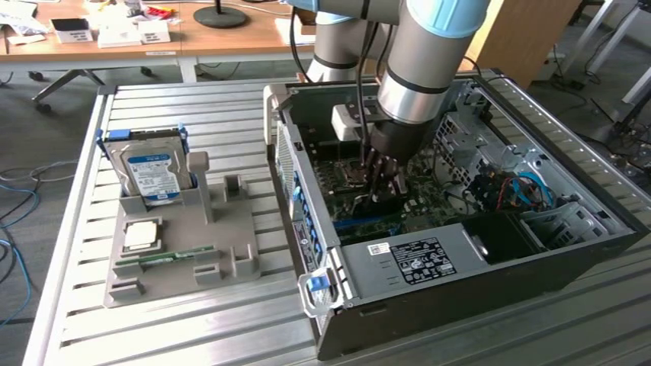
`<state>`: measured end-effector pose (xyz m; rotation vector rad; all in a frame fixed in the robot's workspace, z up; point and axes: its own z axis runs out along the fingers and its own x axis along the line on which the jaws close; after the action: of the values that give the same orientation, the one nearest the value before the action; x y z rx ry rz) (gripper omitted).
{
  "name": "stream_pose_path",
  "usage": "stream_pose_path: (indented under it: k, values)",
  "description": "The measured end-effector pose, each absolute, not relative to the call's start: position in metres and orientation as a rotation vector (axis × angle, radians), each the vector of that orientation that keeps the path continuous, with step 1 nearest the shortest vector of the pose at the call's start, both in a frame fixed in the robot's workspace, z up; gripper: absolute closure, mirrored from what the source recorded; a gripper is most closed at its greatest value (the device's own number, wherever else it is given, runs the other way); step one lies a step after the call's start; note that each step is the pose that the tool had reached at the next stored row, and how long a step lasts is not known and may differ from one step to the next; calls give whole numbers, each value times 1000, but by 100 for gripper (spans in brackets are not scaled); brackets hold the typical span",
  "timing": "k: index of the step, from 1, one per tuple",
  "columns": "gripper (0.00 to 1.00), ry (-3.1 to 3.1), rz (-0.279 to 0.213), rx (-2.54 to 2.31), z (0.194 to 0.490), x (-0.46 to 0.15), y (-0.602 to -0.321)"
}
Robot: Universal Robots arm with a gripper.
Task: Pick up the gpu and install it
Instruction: 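Insert the gpu into the slot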
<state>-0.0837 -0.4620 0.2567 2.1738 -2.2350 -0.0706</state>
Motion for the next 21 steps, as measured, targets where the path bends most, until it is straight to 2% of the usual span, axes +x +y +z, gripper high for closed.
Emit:
stream_pose_path:
  k: [21]
  values:
    - [73, -2235, -71, 2174, 249, -84, -462]
